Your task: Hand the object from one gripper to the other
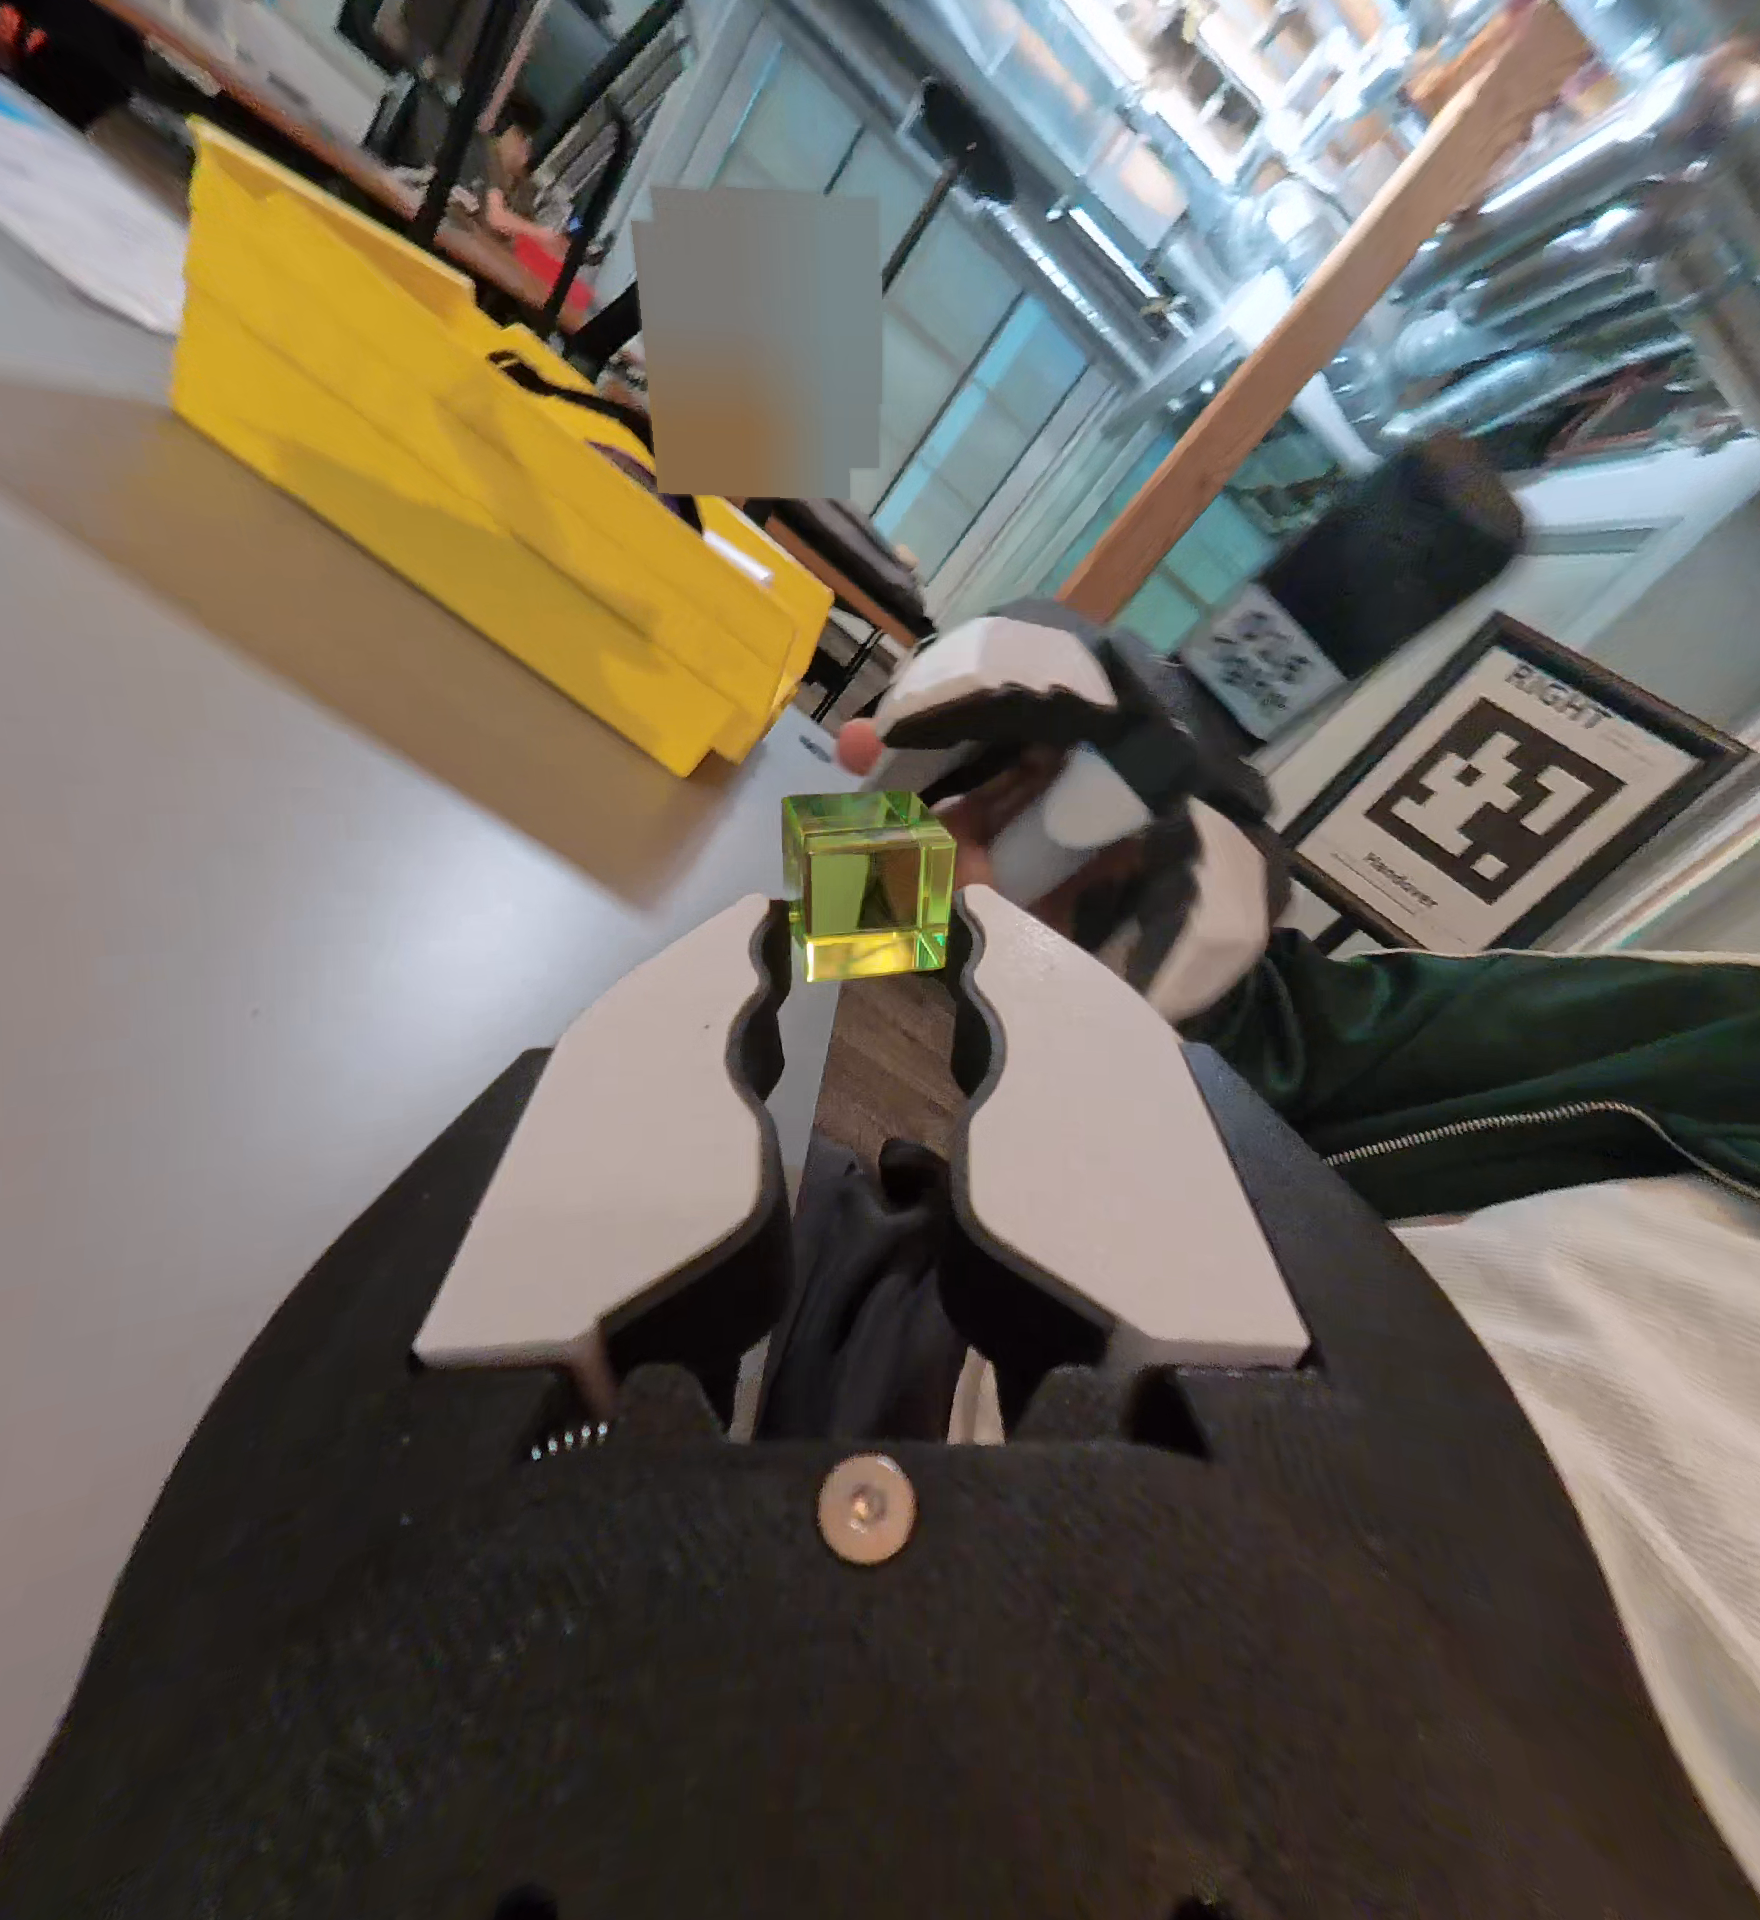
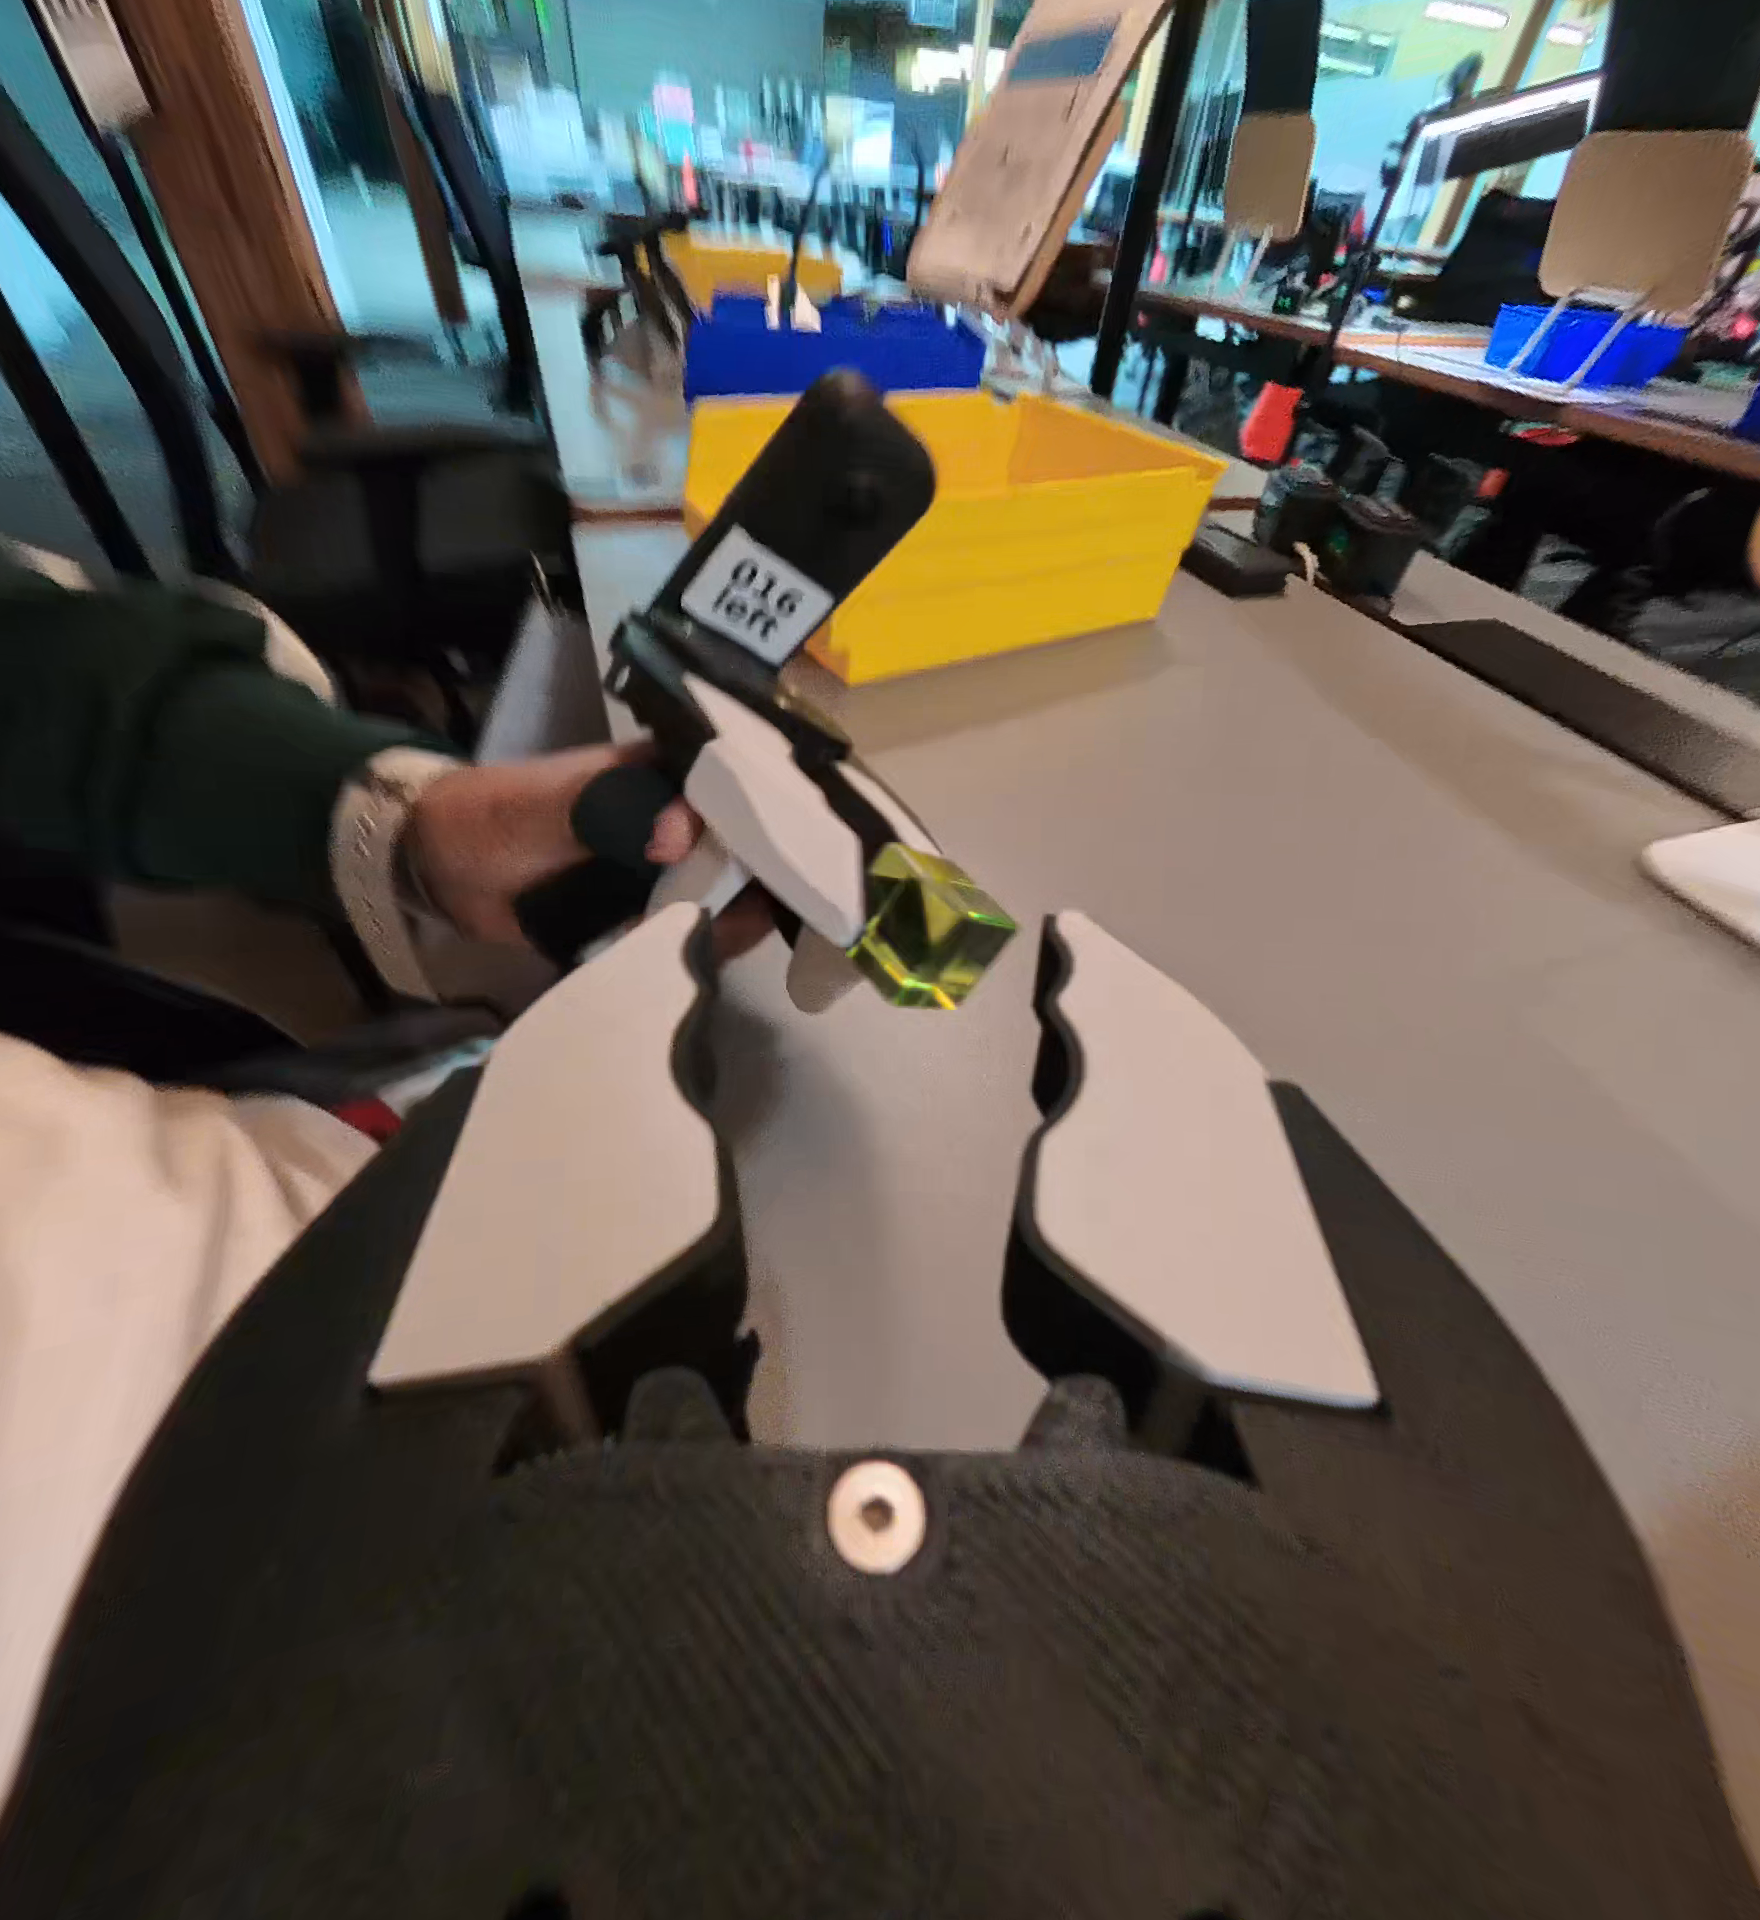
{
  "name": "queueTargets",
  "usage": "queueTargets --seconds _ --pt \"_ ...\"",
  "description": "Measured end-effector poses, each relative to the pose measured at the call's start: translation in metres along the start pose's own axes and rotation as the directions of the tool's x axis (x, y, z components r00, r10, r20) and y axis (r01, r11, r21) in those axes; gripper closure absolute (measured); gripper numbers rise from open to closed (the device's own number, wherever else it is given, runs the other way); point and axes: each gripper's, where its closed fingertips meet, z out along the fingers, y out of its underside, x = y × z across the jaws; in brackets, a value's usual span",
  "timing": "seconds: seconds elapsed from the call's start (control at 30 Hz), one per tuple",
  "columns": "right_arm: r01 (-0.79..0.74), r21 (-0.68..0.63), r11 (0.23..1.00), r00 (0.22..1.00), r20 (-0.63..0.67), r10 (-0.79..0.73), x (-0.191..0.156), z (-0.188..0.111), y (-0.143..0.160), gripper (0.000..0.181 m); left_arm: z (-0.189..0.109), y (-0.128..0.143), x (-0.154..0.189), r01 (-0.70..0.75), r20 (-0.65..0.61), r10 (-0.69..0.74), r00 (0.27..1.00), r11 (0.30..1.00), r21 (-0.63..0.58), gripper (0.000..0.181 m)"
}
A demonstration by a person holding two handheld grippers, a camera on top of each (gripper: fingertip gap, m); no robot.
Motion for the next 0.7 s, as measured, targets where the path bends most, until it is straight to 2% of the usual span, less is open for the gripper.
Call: queueTargets --seconds 0.13,0.23,0.4,0.7 --pt "-0.308 0.106 0.946 0.943 0.165 0.288 0.009 -0.009 -0.006 0.137 0.001 -0.004 0.016 -0.068 -0.088 0.07 0.994 0.998 0.017 0.154" --pt "-0.43 0.104 0.897 0.875 0.294 0.386 0.0 -0.009 -0.01 0.145 0.004 -0.001 0.027 -0.111 -0.129 0.111 0.985 0.994 0.008 0.154" --pt "-0.429 0.052 0.902 0.865 0.31 0.394 -0.012 -0.002 -0.004 0.152 0.01 0.009 0.036 -0.146 -0.177 0.137 0.975 0.989 -0.038 0.154" --pt "-0.483 0.065 0.873 0.838 0.323 0.44 -0.008 -0.005 -0.01 0.152 0.009 0.007 0.039 -0.123 -0.223 0.122 0.967 0.992 0.007 0.152"
